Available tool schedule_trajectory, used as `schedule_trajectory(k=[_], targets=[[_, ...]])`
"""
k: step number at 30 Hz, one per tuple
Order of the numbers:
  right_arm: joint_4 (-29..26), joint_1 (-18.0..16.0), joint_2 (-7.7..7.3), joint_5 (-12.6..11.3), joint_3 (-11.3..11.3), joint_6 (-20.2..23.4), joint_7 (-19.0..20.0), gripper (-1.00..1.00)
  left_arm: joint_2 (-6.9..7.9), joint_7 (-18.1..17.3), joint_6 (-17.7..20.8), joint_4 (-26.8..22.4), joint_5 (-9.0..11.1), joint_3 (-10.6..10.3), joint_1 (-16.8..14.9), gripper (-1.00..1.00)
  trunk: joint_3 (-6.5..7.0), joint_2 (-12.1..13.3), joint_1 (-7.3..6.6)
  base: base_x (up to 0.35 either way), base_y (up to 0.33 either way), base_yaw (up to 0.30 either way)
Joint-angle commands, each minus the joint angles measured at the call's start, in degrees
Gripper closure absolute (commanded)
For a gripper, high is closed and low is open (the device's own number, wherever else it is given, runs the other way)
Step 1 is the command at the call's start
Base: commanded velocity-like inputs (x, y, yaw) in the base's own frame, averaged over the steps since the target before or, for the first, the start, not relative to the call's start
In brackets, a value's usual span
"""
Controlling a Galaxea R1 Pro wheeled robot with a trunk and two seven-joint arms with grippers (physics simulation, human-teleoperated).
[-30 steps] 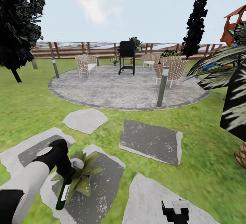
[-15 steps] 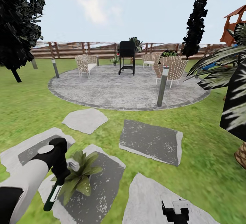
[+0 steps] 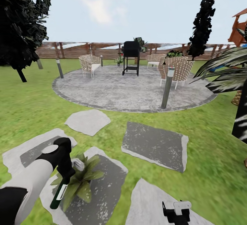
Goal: Pick up the pesticide atomizer in the garden and spray insectifuge to fully cover both potted plants in the garden.
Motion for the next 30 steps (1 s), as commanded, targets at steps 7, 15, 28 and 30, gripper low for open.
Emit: schedule_trajectory(k=[7, 15, 28, 30], targets=[[0.1, -0.1, -0.06, 0.6, -0.3, -0.2, -0.3, -1.00, -4.54, -0.5, 0.7, -0.1, -0.5, -0.4, 0.0, 1.00, -0.06, 0.0, -0.01, 0.006, -0.002, 0.029], [0.1, -0.1, -0.06, 0.6, -0.2, -0.2, -0.3, -1.00, -4.00, -0.5, 0.6, 0.0, -0.6, -0.5, 0.1, 1.00, -0.06, 0.0, -0.01, 0.000, 0.000, 0.000], [0.1, 0.0, -0.06, 0.6, -0.2, -0.2, -0.3, -1.00, -2.70, -0.5, 0.5, -0.1, -0.5, -0.4, 0.4, 1.00, -0.06, 0.0, -0.01, 0.000, 0.000, 0.000], [0.1, 0.0, -0.07, 0.6, -0.3, -0.2, -0.3, -1.00, -3.26, -0.5, 0.6, -0.1, -0.5, -0.4, 0.3, 1.00, -0.06, 0.0, -0.01, 0.000, 0.000, 0.000]])
